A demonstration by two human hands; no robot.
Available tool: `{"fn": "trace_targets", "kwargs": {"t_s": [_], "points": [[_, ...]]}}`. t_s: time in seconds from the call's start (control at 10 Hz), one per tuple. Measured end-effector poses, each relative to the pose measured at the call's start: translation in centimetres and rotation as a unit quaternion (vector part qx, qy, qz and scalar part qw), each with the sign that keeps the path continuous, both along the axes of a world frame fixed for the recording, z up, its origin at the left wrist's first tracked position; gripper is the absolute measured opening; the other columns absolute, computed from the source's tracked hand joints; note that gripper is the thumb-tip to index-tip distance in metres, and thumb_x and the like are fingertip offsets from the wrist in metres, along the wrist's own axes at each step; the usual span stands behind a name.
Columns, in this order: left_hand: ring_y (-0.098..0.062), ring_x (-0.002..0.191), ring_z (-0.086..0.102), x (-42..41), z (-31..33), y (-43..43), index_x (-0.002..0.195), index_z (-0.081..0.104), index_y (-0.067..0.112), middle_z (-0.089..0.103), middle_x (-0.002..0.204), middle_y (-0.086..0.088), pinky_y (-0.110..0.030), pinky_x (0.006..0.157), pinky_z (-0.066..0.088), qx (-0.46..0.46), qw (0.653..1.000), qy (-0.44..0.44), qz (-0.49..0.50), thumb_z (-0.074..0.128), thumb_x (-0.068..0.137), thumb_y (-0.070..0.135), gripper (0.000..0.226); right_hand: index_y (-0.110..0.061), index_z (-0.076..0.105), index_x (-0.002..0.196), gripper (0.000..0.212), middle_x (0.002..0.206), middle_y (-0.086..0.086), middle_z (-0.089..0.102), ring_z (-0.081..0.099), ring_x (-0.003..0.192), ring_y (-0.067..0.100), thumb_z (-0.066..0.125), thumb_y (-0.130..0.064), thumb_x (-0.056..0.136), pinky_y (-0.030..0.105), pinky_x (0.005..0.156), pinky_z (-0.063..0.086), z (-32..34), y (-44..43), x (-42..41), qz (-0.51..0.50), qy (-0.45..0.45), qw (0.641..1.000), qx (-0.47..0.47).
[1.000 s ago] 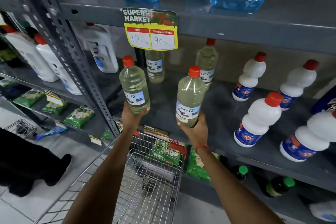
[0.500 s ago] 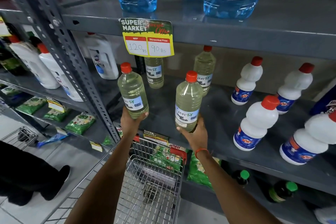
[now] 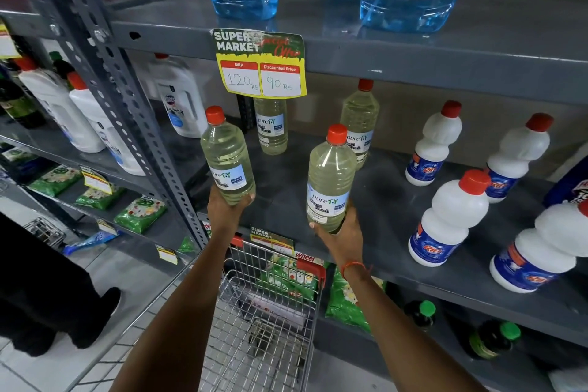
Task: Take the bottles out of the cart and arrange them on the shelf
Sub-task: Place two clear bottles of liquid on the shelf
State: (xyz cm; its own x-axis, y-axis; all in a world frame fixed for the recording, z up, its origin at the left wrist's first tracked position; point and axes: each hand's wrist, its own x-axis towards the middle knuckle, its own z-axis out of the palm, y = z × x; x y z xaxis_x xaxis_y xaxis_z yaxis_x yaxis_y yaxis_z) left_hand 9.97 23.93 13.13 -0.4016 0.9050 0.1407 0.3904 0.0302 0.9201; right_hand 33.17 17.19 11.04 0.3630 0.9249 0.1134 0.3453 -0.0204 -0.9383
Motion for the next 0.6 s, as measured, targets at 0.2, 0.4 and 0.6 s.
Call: {"fn": "trace_targets", "kwargs": {"t_s": [0.2,0.4,0.6], "points": [[-0.034,0.12,0.053,0.2,0.3,-0.2,0.131,0.038,0.01,0.055,0.132,-0.015,-0.046,0.098,0.044,-0.029,1.0,-0.005,-0.001,0.084,0.064,0.025,0.083,-0.012,0.045,0.131,0.082,0.123,0.006,0.063,0.059,0.103,0.013,0.088,-0.021,0.061,0.022,0.083,0.046,0.5,-0.1,0.1,0.007,0.018,1.0,-0.011],[-0.04,0.142,0.02,2.4,2.3,-3.0,0.143,0.005,-0.003,0.018,0.152,-0.027,-0.051,0.115,0.027,-0.118,0.992,0.042,-0.034,0.084,0.065,0.023,0.114,0.001,0.019,0.147,0.114,0.147,0.019,0.04,0.04,0.136,0.031,0.09,-0.016,0.059,0.04,0.111,0.039,2.2,-0.7,0.0,0.017,0.004,0.997,-0.074],[-0.04,0.112,0.057,10.7,8.9,-9.4,0.111,0.057,-0.003,0.059,0.122,-0.027,-0.044,0.093,0.047,-0.192,0.933,0.25,-0.172,0.058,0.087,0.019,0.033,0.003,0.034,0.142,0.073,0.144,0.023,0.043,0.043,0.133,0.037,0.064,-0.034,0.086,0.042,0.109,0.038,8.5,-2.0,2.1,0.084,-0.171,0.955,-0.226]]}}
